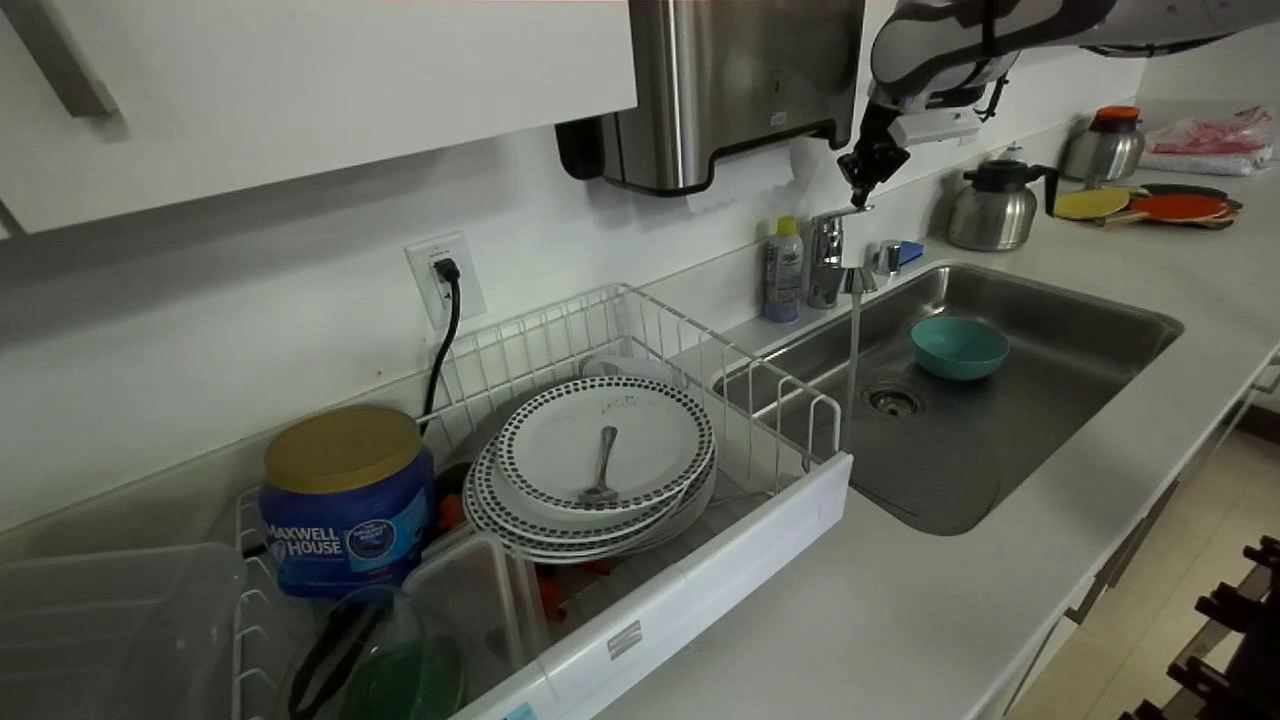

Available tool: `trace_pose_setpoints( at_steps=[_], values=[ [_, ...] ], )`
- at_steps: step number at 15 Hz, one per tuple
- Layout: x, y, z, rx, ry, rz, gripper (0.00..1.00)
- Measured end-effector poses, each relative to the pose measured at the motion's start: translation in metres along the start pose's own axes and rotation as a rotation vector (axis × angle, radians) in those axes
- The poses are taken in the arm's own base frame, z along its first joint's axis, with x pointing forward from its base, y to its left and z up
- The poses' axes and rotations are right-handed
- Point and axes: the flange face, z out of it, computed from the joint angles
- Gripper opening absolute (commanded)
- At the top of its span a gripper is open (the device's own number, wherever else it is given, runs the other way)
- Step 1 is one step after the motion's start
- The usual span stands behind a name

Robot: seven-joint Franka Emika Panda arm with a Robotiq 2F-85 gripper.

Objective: Close the tap, put the bowl to the dish rack, and open the sink plug

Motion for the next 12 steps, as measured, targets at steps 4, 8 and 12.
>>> trace_pose_setpoints(
  at_steps=[4, 8, 12],
  values=[
    [-0.0021, 0.0016, 0.0130, -0.002, -0.028, 0.000, 0.00],
    [-0.0010, 0.0018, 0.0131, -0.001, -0.034, 0.000, 0.00],
    [-0.0008, 0.0031, 0.0125, -0.003, -0.036, 0.009, 0.00]
  ],
)
